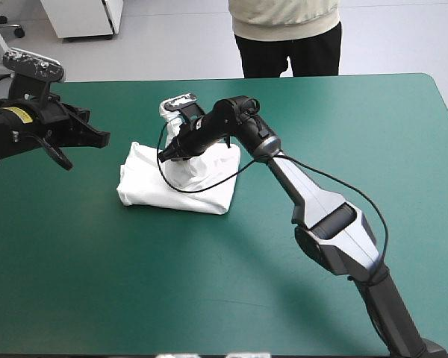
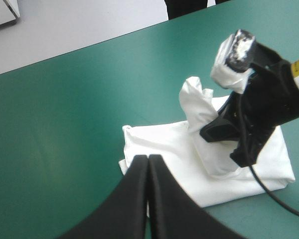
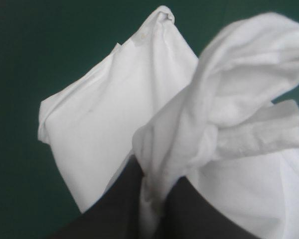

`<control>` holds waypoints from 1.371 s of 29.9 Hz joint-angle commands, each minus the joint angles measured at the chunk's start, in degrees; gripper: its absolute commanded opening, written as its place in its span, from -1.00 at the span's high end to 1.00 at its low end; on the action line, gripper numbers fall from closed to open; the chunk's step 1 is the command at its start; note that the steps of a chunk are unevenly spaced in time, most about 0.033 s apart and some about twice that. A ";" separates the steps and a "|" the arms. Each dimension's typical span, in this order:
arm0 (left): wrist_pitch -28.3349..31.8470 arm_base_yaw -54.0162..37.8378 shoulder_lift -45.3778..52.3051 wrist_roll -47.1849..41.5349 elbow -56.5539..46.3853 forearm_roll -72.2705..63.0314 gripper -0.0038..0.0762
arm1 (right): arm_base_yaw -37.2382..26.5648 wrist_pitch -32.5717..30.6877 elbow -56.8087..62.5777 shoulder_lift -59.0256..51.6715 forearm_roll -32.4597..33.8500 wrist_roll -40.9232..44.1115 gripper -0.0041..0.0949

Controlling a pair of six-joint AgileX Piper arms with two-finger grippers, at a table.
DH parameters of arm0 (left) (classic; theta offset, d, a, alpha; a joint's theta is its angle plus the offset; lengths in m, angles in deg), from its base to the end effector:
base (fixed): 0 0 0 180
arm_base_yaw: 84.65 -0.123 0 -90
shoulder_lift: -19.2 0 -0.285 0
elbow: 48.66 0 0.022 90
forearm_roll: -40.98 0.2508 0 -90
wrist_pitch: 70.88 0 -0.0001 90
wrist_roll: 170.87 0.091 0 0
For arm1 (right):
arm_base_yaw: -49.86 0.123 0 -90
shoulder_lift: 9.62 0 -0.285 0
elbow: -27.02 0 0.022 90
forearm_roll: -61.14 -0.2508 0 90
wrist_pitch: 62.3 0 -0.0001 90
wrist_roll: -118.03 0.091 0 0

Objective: Fold the cloth

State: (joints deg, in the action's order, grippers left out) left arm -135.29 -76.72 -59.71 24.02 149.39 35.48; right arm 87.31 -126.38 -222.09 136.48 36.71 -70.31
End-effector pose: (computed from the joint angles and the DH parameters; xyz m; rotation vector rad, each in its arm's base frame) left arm 0.2243 -0.0392 0.4917 0.4353 2.1385 -0.0492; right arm 0.4013 0.3500 0.2961 -0.9106 2.3216 0.7720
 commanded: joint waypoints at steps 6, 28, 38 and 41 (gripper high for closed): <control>3.25 -0.10 0.65 -0.28 0.92 -2.64 0.93 | 2.69 -2.03 -9.88 2.35 -2.91 -1.59 0.80; 3.83 -0.10 0.26 -0.14 -1.99 -2.01 0.93 | -1.54 -7.69 -11.70 -6.05 -6.76 0.27 -0.06; 3.90 -0.10 0.26 -0.14 -1.99 -2.23 0.93 | -7.96 -4.65 23.59 -23.35 -2.54 -3.96 -0.02; 4.31 -0.10 0.26 -0.14 -1.99 -2.47 0.93 | -11.41 2.99 37.23 -28.03 -8.53 -7.49 -0.01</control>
State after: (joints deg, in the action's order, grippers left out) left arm -134.95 -76.76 -61.10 24.02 146.08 34.17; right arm 78.93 -130.85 -193.71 116.24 34.37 -74.26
